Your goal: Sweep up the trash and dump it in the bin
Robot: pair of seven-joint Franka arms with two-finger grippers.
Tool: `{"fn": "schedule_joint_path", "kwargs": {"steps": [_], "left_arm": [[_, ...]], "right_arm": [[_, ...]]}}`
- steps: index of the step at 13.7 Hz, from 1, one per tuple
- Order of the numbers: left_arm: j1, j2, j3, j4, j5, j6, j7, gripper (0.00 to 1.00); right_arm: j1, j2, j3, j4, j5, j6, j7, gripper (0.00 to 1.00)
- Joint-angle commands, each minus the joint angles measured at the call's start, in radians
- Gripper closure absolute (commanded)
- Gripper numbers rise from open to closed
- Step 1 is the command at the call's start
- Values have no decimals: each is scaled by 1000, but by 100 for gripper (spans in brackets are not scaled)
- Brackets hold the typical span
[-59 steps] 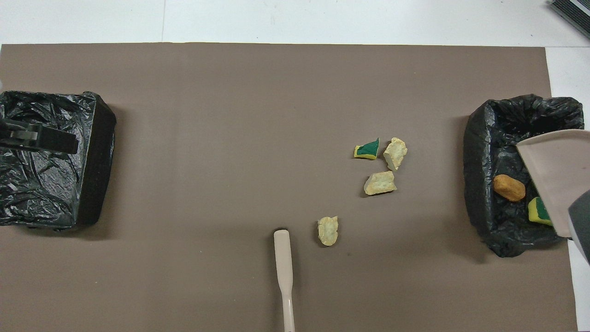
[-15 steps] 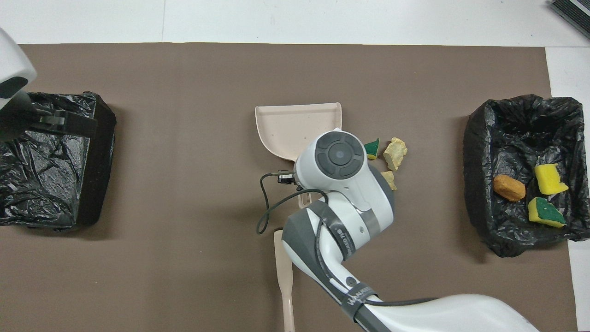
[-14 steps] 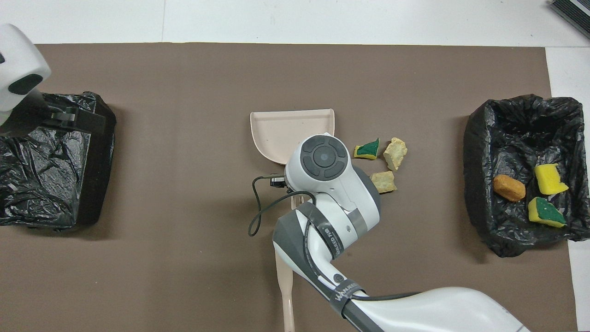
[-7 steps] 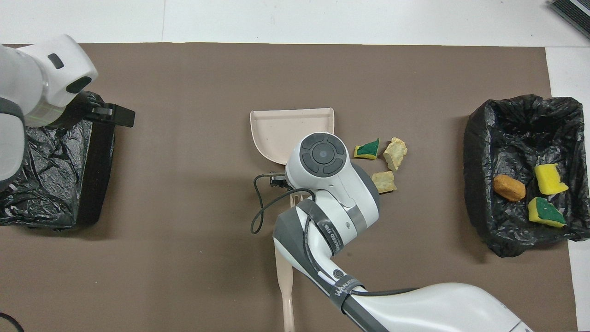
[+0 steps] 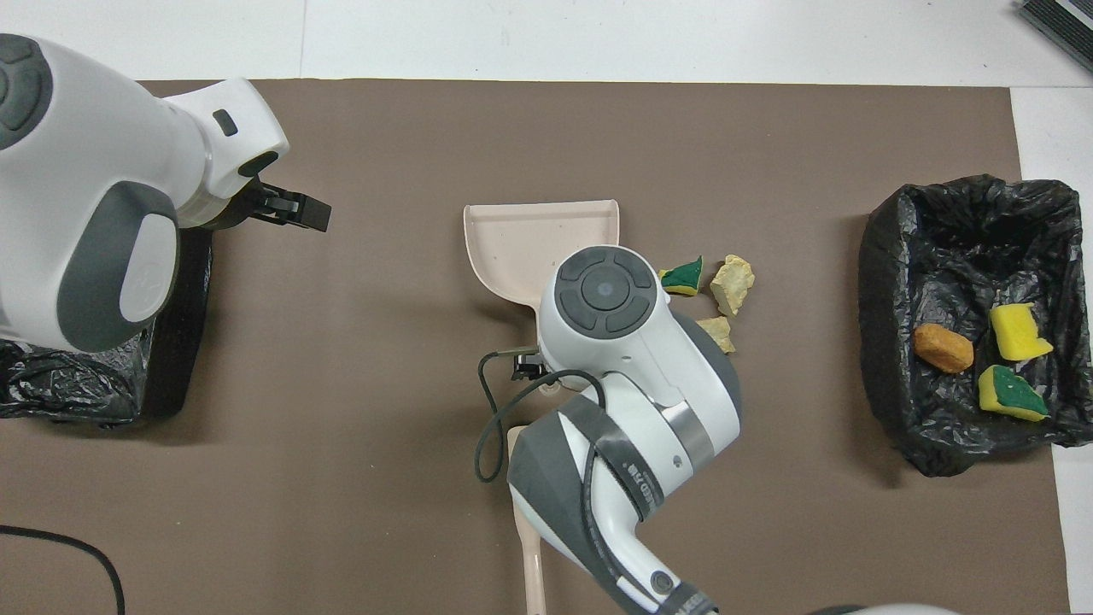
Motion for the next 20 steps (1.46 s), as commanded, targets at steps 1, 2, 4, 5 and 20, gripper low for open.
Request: {"fn": "schedule_joint_path", "kwargs": {"steps": [1,2,4,5,20], "left_arm": [[-33,43,8,-4,11,50,-30,0],[-34,51,8,-2,10,53,-30,0],[-39,55,7,-5,7,70,-51,0],[-59,72,8,-5,7,85,-76,0],[-315,115,4,-82,-3,170,-431,0]], "right_arm": [[31,-82,8,-132,43,31,10,0],[43,-100,9,-161,48,35,21,0],[86,-160,8,-257,58,86,79,0],[104,-195,8,-318,60,130,102,0],[361,-358,9,-639,135,296,222,12]]}}
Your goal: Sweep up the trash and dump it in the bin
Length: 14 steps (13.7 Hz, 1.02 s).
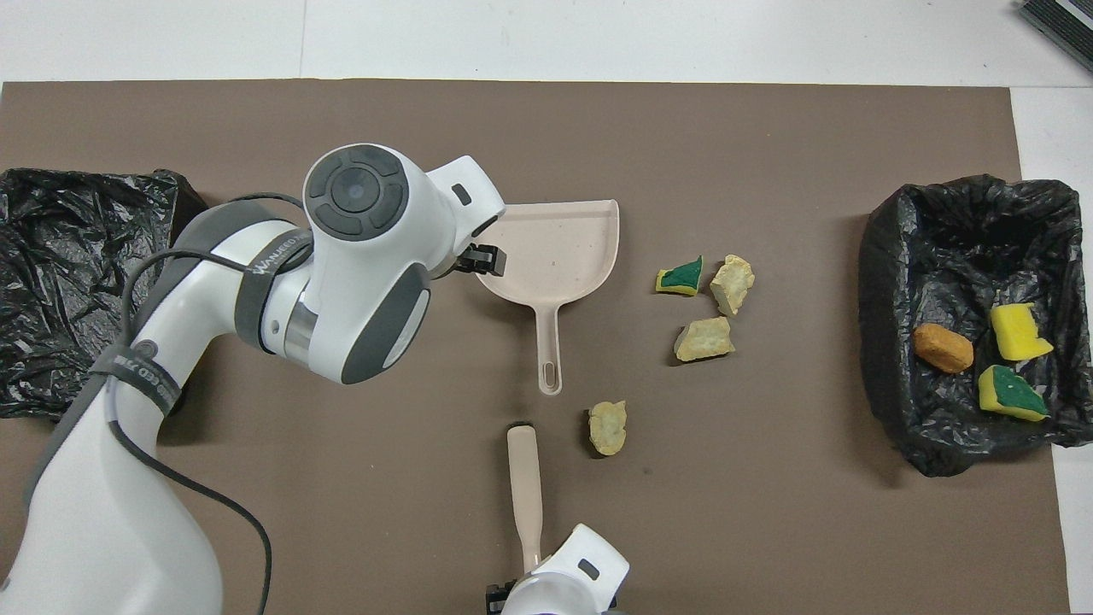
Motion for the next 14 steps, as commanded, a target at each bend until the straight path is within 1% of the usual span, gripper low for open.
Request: {"fn": "schedule_joint_path", "kwargs": {"steps": [1,3,4,5,6,7,8,9,10,11,12,13,14], "left_arm": [[-76,-16,14,-33,-9,28,-121,0],[-141,-16,14,-64,-17,38,-177,0],[-166,-25,14,-103,-17,76,-216,0],[-175,-31,14,-139,-17,110,-246,0],[-189,-14,14,-143,-17,121,-279,0],[-230,9,19,-144,-17,139,-334,0],[-228,39,17,-144,-15,168,-348,0],[-223,43,19,-142,-15,167,-348,1],[-219,43,20,-140,-15,167,-349,10],[-211,43,23,-137,-12,167,-353,19],[-211,43,26,-134,-10,166,-356,33],[-211,43,29,-127,-7,156,-359,53],[-211,44,29,-121,-3,159,-365,66]], "right_arm": [[20,21,2,-15,22,35,5,15],[22,36,2,-15,22,63,7,19],[23,47,2,-15,22,75,5,21],[23,58,2,-14,22,90,7,25],[23,64,2,-14,22,100,5,34],[23,65,2,-12,22,100,4,49],[22,71,1,-8,22,100,7,70],[17,81,1,0,23,100,7,94],[16,90,1,17,42,95,7,100],[14,97,1,35,72,83,8,100],[11,107,1,51,77,80,8,100],[8,108,-1,58,77,71,14,100],[7,99,-4,58,77,64,16,100]]}}
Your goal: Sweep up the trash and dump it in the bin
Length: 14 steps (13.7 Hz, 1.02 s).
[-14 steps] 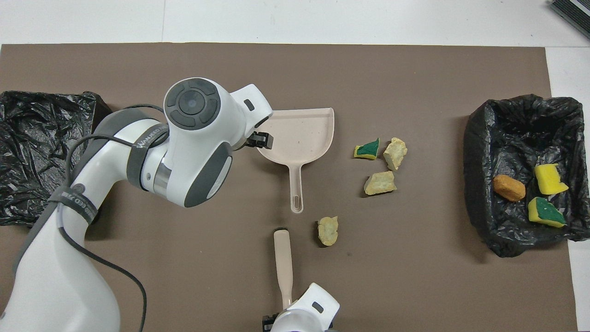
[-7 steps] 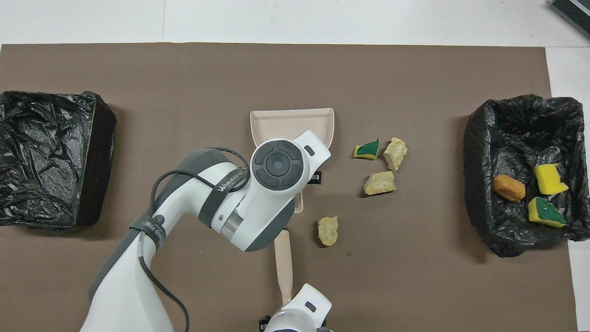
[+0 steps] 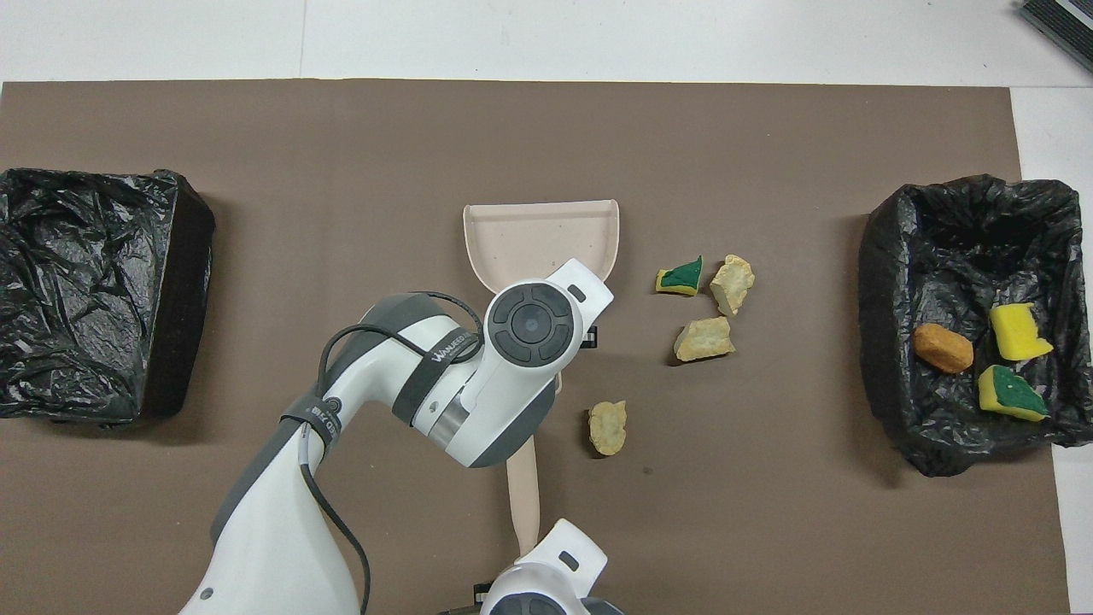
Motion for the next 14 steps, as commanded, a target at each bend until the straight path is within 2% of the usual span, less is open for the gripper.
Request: {"fn": "schedule_joint_path", "kwargs": {"steps": [1,3,4,5,6,8,9,10,14], "left_arm": [[-2,-3,8,14,10,3,-18,74],[-2,-3,20,20,65,1,-17,74],[-2,-3,23,20,68,1,-17,60],[-2,-3,26,20,70,6,-15,53],[-1,-3,26,20,71,7,-14,54],[10,-2,29,20,73,10,-12,76],[12,-2,29,20,77,9,-11,96],[13,-2,31,21,83,7,-8,100],[45,-10,34,40,162,14,32,100]], "right_arm": [[-23,-1,-3,27,24,-28,15,100],[-54,-47,-3,19,24,-92,15,100],[-67,-78,-3,10,24,-136,12,100],[-73,-99,-3,6,26,-173,14,100],[-83,-122,-3,-4,26,-209,12,100],[-138,-151,-3,-4,24,-267,14,100],[-158,-167,-4,-4,24,-293,14,100],[-187,-182,-5,-4,24,-328,5,100],[-322,-239,-6,-2,23,-436,-2,100]]}}
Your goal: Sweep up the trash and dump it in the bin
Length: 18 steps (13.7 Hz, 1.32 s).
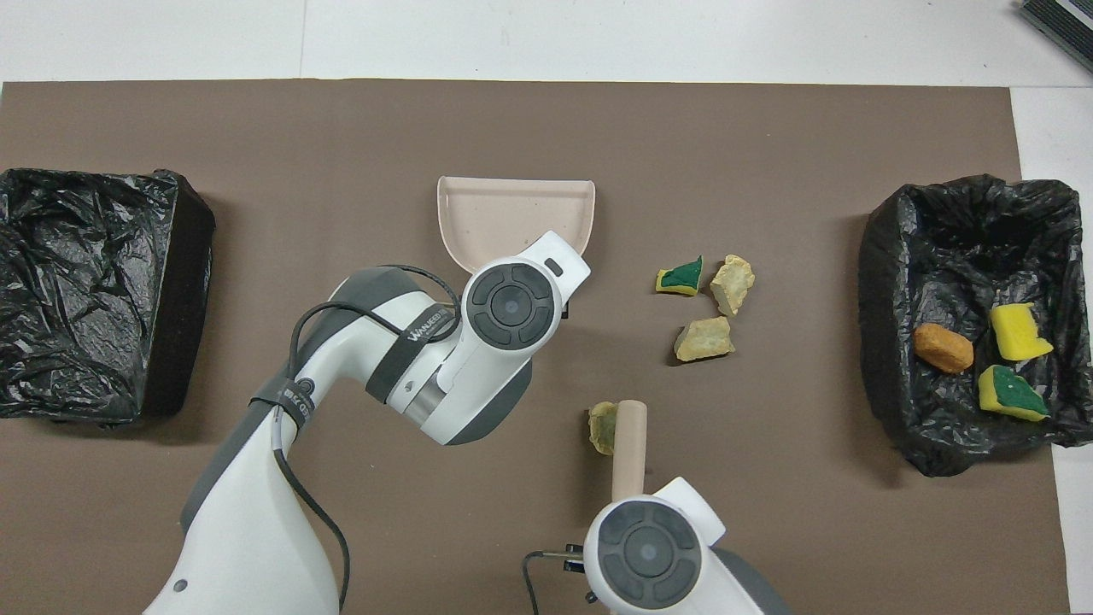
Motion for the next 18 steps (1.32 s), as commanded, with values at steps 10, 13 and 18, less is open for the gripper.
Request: {"fn": "schedule_joint_path", "kwargs": {"steps": [10,13,18], "left_arm": [[208,-128,-6,0,17,-183,888,100],[252,-138,-8,-17,11,-200,1042,100],[313,-139,-5,-39,-41,-198,1406,100]], "right_arm": [[-417,173,4,195,-246,-31,-336,100],[-508,184,6,191,-308,-13,-487,100],[-542,260,7,183,-392,123,-519,100]]}}
